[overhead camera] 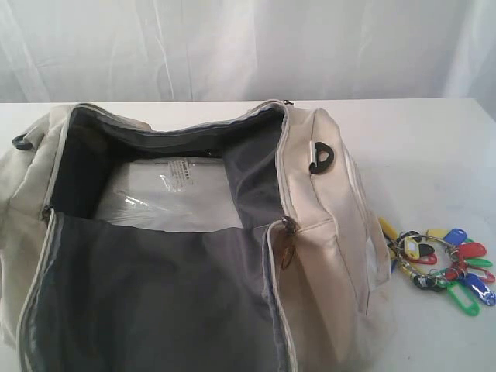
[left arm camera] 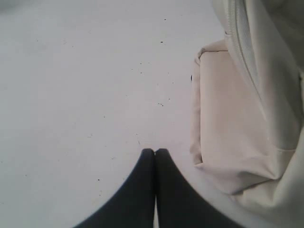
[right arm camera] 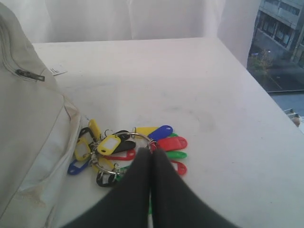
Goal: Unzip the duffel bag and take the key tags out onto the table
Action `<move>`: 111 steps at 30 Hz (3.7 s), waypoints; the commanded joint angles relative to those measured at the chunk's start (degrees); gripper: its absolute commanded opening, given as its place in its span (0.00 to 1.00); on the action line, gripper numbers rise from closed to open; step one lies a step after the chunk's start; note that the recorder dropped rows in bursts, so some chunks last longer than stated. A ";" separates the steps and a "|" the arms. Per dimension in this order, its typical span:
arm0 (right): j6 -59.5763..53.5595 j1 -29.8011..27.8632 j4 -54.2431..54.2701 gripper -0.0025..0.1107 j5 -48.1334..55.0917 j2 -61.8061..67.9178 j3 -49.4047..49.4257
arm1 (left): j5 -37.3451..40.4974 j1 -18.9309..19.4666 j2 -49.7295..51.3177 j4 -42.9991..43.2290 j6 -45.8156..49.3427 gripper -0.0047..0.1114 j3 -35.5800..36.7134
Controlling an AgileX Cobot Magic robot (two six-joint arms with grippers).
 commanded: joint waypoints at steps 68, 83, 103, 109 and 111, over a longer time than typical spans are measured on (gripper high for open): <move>3.95 -0.30 -10.14 0.02 1.79 -1.72 0.26 | 0.44 0.16 -0.22 -0.22 0.34 0.04 0.21; 3.95 -0.30 -10.14 0.02 1.79 -1.72 0.26 | 0.44 0.16 -0.22 -0.22 0.34 0.04 0.21; 3.95 -0.30 -10.14 0.02 1.79 -1.72 0.26 | 0.44 0.16 -0.22 -0.22 0.34 0.04 0.21; 3.95 -0.30 -10.14 0.02 1.79 -1.72 0.26 | 0.44 0.16 -0.22 -0.22 0.34 0.04 0.21; 3.95 -0.30 -10.14 0.02 1.79 -1.72 0.26 | 0.44 0.16 -0.22 -0.22 0.34 0.04 0.21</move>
